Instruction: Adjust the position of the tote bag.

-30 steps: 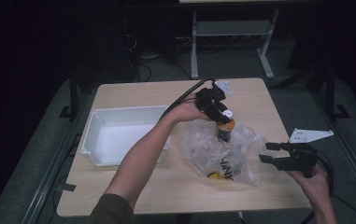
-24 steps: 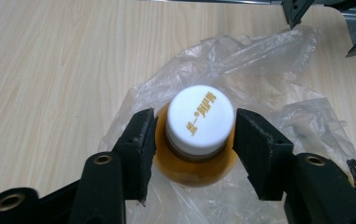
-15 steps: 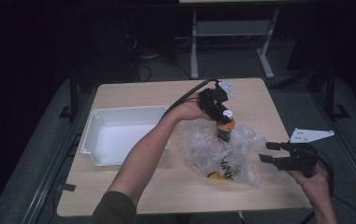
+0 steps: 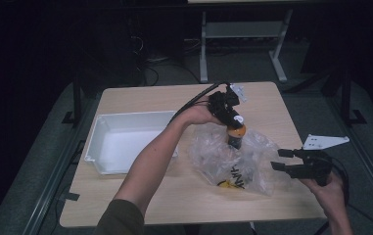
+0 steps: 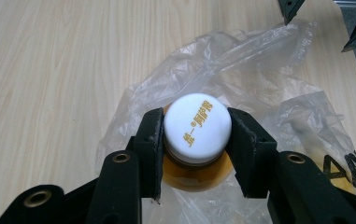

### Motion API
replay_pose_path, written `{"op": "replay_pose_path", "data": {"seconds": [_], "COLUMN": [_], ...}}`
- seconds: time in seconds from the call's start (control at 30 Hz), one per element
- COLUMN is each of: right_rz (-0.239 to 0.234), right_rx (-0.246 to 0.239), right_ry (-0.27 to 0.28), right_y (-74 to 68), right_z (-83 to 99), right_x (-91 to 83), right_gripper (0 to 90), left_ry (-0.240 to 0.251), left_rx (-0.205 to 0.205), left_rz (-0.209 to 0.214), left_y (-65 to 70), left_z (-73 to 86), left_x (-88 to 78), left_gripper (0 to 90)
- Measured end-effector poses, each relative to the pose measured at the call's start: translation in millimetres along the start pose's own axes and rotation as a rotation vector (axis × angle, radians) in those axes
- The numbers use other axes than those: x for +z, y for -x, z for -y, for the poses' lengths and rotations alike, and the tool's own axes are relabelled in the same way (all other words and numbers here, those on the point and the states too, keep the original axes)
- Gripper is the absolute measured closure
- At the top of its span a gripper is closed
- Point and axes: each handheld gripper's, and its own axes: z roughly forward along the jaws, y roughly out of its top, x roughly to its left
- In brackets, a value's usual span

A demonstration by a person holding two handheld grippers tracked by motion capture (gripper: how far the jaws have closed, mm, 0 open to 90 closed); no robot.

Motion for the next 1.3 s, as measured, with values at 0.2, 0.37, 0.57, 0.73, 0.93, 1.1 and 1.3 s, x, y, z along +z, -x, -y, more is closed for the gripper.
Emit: {"op": "replay_pose_path", "data": {"seconds": [0.2,0.37,0.57,0.73,0.93,1.1,1.3], "right_rz": [0.000,0.002,0.000,0.002,0.002,0.002,0.003], "right_rx": [0.001,0.004,0.004,0.004,0.007,0.013,0.012], "right_ry": [0.005,0.010,0.010,0.011,0.008,0.008,0.007], "right_y": [0.6,1.6,1.9,1.9,2.7,3.0,2.4], "right_z": [-0.1,0.3,0.2,0.2,1.0,1.4,1.1], "right_x": [-0.1,-0.4,0.4,0.6,0.6,0.9,1.7], "right_gripper": [39.2,39.0,39.0,39.0,39.0,39.0,39.0], "left_ry": [-0.035,-0.040,-0.054,-0.051,-0.034,-0.037,-0.030], "left_rx": [-0.004,0.006,0.013,0.005,0.006,0.013,0.024], "left_rz": [0.005,0.005,0.009,0.009,-0.003,-0.005,-0.004], "left_y": [-0.6,-0.1,0.7,-0.9,-1.0,0.8,5.1], "left_z": [-4.7,-5.4,-6.6,-5.8,-6.7,-8.2,-11.9], "left_x": [-0.1,-0.5,-2.2,-3.2,-7.5,-10.3,-11.6], "left_gripper": [58.5,58.6,58.7,58.6,58.7,58.7,58.7]}}
